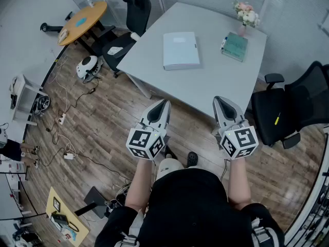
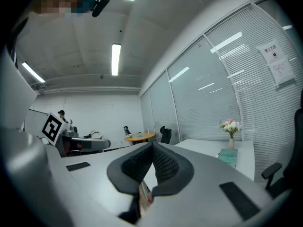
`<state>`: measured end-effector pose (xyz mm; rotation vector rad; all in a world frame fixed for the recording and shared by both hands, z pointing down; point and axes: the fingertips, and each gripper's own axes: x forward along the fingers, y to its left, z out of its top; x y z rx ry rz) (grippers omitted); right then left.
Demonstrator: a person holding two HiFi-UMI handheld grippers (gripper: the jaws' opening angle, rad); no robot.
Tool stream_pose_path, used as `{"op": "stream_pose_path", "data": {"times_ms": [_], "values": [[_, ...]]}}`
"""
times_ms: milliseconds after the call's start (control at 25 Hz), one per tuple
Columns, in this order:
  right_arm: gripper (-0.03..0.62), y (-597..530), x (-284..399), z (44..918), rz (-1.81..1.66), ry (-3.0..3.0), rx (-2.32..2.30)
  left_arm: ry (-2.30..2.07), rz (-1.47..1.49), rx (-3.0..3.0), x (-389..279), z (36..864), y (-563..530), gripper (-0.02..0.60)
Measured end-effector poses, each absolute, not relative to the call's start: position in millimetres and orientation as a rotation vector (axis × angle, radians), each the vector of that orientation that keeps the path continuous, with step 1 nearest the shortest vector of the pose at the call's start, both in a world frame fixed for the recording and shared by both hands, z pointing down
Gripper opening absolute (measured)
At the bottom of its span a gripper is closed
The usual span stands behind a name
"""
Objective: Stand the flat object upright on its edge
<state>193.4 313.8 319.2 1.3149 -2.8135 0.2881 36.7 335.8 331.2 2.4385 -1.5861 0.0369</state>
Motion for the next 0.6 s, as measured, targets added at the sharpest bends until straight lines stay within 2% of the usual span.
{"op": "stream_pose_path", "data": {"times_ms": [600], "values": [[0.015,328,197,319,0.306,-2.817,1.336,-1.628,-0.009,2.404,29,329,351,0.024]]}}
